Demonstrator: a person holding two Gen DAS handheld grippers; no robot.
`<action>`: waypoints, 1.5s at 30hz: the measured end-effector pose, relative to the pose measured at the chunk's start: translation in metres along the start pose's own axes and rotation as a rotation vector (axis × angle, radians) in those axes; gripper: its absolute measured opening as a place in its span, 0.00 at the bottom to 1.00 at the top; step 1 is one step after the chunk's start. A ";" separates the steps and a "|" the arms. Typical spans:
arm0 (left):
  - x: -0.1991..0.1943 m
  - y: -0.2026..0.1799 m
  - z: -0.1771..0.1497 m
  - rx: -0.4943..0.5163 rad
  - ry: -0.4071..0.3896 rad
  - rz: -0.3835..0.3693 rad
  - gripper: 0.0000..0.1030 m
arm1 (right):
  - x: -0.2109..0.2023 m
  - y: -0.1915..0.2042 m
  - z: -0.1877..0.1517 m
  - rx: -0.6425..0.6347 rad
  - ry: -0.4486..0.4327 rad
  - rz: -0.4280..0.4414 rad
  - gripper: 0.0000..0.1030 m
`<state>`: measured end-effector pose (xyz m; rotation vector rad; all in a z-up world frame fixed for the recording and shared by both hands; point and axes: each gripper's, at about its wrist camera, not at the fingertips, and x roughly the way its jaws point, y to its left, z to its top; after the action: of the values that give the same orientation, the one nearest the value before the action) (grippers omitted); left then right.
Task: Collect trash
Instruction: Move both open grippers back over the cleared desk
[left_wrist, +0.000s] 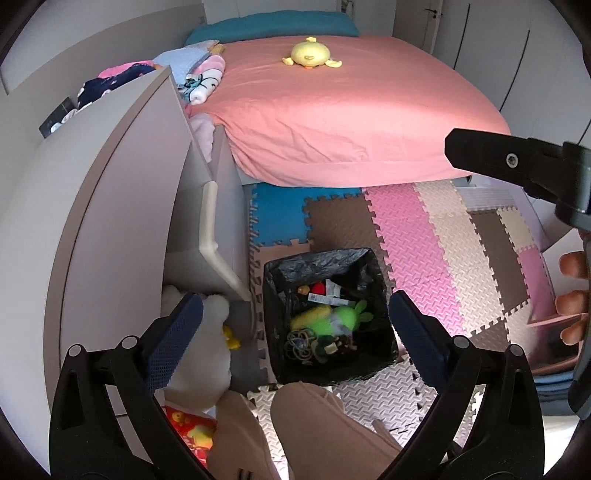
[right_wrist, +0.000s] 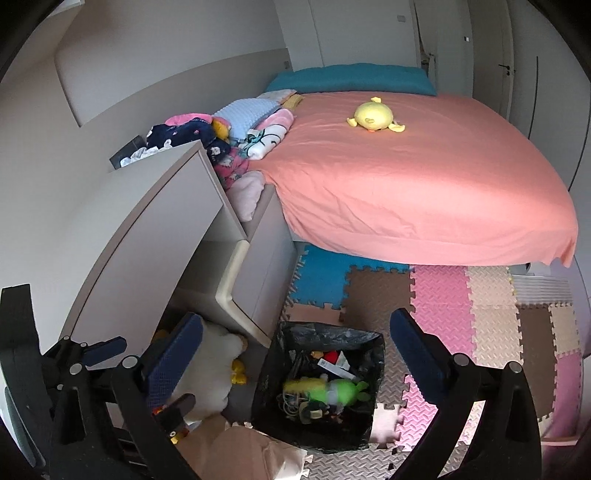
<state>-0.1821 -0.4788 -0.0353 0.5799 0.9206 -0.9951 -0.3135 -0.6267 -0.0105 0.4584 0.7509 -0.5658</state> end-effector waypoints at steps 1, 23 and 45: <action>-0.003 -0.002 -0.001 -0.003 -0.001 0.002 0.94 | 0.001 0.000 0.001 0.000 0.001 0.000 0.98; -0.076 0.105 -0.008 -0.179 -0.116 0.099 0.94 | -0.003 0.122 0.033 -0.151 -0.052 0.138 0.98; -0.143 0.326 -0.131 -0.610 -0.127 0.344 0.94 | 0.035 0.370 0.001 -0.399 0.059 0.388 0.98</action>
<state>0.0255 -0.1667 0.0249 0.1441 0.9150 -0.4005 -0.0604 -0.3582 0.0329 0.2393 0.7840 -0.0347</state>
